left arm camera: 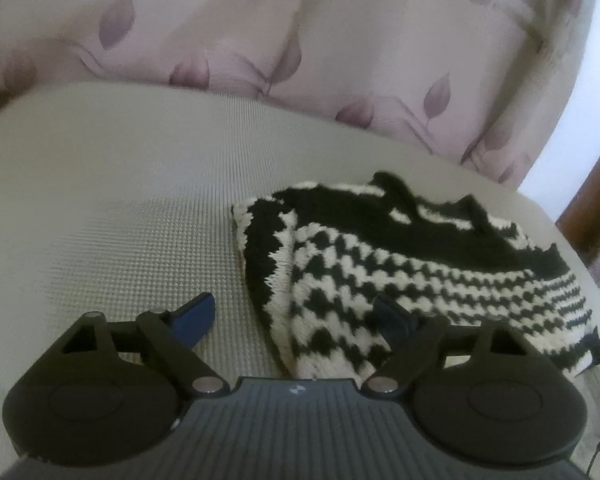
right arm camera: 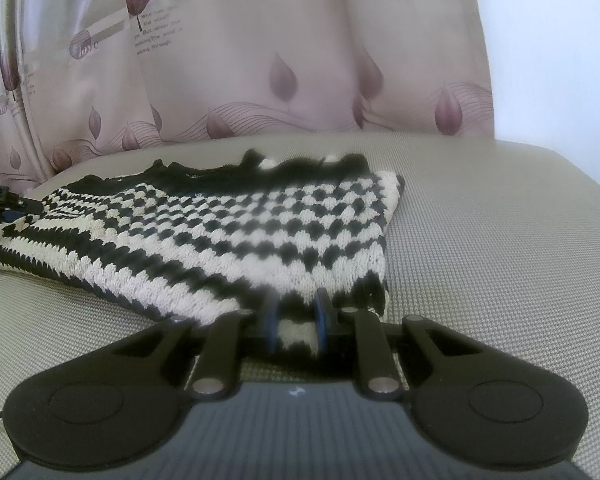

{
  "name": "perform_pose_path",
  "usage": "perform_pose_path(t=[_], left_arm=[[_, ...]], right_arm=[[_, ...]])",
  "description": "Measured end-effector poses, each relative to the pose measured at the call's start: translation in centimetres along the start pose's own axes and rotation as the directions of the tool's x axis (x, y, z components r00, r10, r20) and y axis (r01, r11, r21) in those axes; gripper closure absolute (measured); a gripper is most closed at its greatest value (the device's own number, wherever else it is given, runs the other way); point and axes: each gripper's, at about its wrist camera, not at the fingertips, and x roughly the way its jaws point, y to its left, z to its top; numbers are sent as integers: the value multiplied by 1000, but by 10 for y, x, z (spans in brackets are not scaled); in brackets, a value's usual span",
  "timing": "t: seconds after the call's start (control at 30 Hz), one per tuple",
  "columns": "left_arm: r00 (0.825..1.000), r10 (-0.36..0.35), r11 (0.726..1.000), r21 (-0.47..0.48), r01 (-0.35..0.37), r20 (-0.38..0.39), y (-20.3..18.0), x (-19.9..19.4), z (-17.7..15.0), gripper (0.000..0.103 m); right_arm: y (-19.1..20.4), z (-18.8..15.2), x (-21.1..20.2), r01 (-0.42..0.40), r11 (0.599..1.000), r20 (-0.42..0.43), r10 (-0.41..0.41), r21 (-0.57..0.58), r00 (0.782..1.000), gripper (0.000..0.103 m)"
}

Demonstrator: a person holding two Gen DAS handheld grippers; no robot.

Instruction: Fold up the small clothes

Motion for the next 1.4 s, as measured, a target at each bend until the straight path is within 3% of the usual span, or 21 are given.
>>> perform_pose_path(t=[0.07, 0.1, 0.13, 0.23, 0.47, 0.57, 0.7, 0.77, 0.83, 1.07, 1.2, 1.3, 1.4], left_arm=[[999, -37, 999, 8, 37, -5, 3, 6, 5, 21], [999, -50, 999, 11, 50, -6, 4, 9, 8, 28], [999, -51, 999, 10, 51, -3, 4, 11, 9, 48], [994, -104, 993, -59, 103, -14, 9, 19, 12, 80], [994, -95, 983, -152, 102, 55, 4, 11, 8, 84], [994, -78, 985, -146, 89, 82, -9, -1, 13, 84], [993, -71, 990, -117, 82, 93, -30, -15, 25, 84], [993, -69, 990, -120, 80, 94, -40, -22, 30, 84], [992, -70, 988, -130, 83, 102, -53, -26, 33, 84], [984, -141, 979, -132, 155, 105, -126, -34, 45, 85], [970, -226, 965, -112, 236, 90, -179, -27, 40, 85], [959, -277, 955, -93, 281, 57, -211, -9, 23, 85], [951, -307, 945, -109, 308, 28, -225, 12, 3, 85]], right_arm=[[0, 0, 0, 0, 1000, 0, 0, -1, 1000, 85], [0, 0, 0, 0, 1000, 0, 0, 0, 1000, 85], [0, 0, 0, 0, 1000, 0, 0, 0, 1000, 85], [-1, 0, 0, -1, 1000, 0, 1, 2, 1000, 85], [-1, 0, -1, -4, 1000, 0, 4, 7, 1000, 85], [-2, 0, -1, -15, 1000, 2, 15, 19, 1000, 83], [-2, 0, -2, -37, 999, 7, 37, 18, 999, 71], [-1, 0, -3, -36, 999, 13, 36, 12, 999, 61], [0, 1, -5, -53, 999, 20, 53, 6, 998, 45], [-10, 2, -24, -80, 994, 127, 70, 74, 989, 41], [-18, 15, -34, -264, 934, 212, 215, 242, 953, 40], [-19, 29, -34, -388, 869, 269, 311, 306, 911, 40], [-26, 36, -21, -505, 758, 305, 407, 413, 861, 39]])
